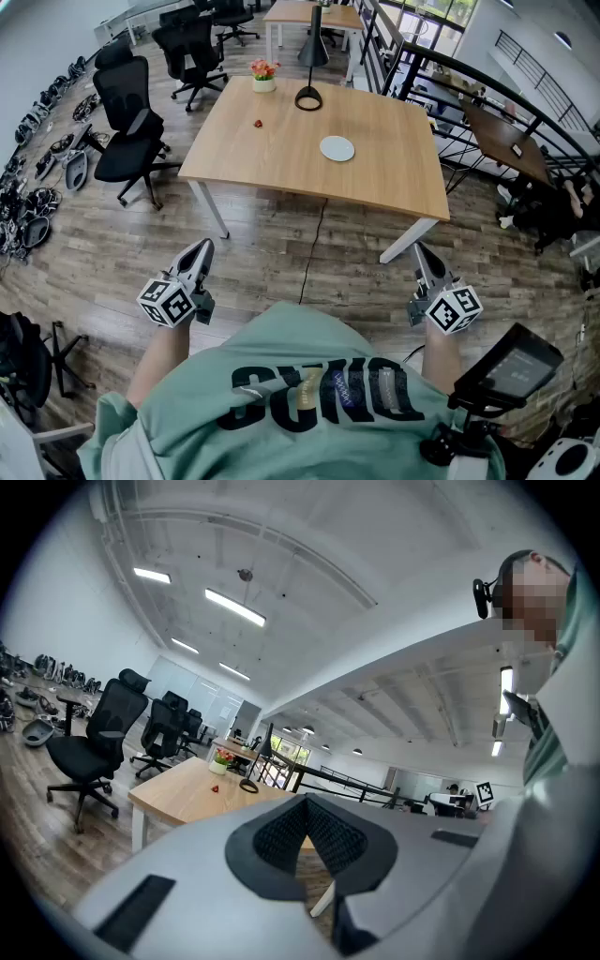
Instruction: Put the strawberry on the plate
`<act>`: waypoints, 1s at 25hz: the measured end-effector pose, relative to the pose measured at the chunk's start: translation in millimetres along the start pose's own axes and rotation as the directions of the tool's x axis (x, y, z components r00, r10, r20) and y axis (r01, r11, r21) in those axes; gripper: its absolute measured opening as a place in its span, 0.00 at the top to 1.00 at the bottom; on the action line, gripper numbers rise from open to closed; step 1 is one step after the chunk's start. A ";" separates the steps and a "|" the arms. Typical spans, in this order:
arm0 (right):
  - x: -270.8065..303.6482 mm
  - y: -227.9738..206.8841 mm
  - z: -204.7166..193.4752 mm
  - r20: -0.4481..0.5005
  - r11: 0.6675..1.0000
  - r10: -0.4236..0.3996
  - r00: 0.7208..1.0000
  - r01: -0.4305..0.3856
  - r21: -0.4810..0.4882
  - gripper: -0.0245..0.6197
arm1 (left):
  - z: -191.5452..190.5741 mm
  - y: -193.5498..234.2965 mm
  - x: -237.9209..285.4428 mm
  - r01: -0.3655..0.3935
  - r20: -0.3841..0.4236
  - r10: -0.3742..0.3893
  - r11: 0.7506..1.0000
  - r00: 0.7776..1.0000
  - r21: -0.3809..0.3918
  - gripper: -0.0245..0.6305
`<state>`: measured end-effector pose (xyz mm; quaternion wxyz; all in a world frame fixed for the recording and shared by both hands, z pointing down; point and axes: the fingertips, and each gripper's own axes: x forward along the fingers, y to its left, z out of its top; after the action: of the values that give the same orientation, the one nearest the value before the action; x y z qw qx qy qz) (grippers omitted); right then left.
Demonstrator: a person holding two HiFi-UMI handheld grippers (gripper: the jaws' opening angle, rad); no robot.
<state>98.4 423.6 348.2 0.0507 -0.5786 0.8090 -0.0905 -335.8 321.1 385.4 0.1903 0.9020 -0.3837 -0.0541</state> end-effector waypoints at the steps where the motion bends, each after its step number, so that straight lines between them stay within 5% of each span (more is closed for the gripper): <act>1: -0.1 0.3 0.2 0.001 1.000 -0.002 1.000 0.002 0.004 0.96 | -0.8 -0.3 -0.1 0.001 0.000 -0.001 1.000 1.000 0.000 0.96; 25: 7.0 20.8 7.6 0.027 1.000 0.000 1.000 -0.001 0.029 0.96 | -6.3 14.7 -15.4 0.015 0.000 -0.015 0.999 1.000 -0.032 0.96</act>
<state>78.2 422.9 336.6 0.0701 -0.5787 0.8070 -0.0943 -354.9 324.6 396.2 0.2045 0.9016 -0.3762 -0.0617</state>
